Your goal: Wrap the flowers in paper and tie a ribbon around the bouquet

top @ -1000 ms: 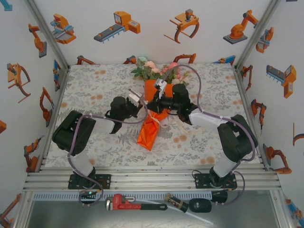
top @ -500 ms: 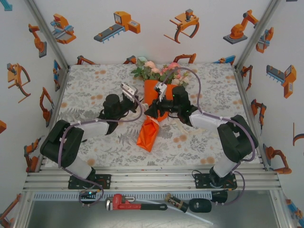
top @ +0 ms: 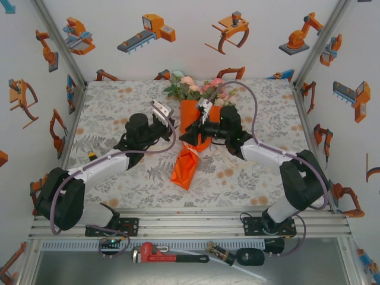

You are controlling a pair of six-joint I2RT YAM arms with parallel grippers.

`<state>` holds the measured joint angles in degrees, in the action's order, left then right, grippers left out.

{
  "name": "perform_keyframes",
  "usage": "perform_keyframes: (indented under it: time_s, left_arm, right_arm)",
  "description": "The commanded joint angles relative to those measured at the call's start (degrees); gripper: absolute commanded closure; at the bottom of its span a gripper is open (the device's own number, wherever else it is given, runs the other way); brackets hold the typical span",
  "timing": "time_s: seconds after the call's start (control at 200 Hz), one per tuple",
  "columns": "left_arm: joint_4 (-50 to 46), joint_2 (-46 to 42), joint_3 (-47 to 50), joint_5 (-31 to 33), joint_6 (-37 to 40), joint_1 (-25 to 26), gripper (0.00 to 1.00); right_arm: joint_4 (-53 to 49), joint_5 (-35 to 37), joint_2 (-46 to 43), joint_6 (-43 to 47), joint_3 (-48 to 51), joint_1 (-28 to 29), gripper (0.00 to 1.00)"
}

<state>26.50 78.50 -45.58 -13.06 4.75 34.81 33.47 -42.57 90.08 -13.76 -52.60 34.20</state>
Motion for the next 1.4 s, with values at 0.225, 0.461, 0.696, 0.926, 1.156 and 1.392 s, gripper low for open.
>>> perform_keyframes:
  time_s: [0.225, 0.461, 0.696, 0.926, 1.156, 1.392]
  left_arm:
    - [-7.18, -2.12, -3.01, 2.04, -0.26, 0.1, 1.0]
    - [-9.12, -2.48, -4.17, 2.51, -2.0, 0.08, 1.0]
    - [-11.14, -2.53, -5.64, 3.66, -2.56, 0.01, 1.0]
    - [-12.79, -3.79, -4.81, 6.08, -1.57, -0.22, 1.0]
    - [-13.33, -11.25, 1.31, 7.81, 2.03, -0.96, 0.79]
    - [-7.42, -16.54, 7.09, -1.18, 8.24, -0.98, 0.67]
  right_arm:
    - [6.85, -3.45, 4.22, -4.89, -4.96, 1.4, 0.61]
    - [5.59, -3.33, 5.13, -3.03, -6.2, 1.4, 0.56]
    - [1.95, -3.77, 7.01, -0.3, -7.9, 1.4, 0.63]
    - [-1.08, -0.49, 4.02, 2.31, -7.77, 1.39, 1.0]
    - [-19.19, 11.71, -3.55, 16.66, -10.23, 1.4, 1.0]
    - [-19.5, 11.13, -4.83, 18.69, -10.97, 1.42, 1.0]
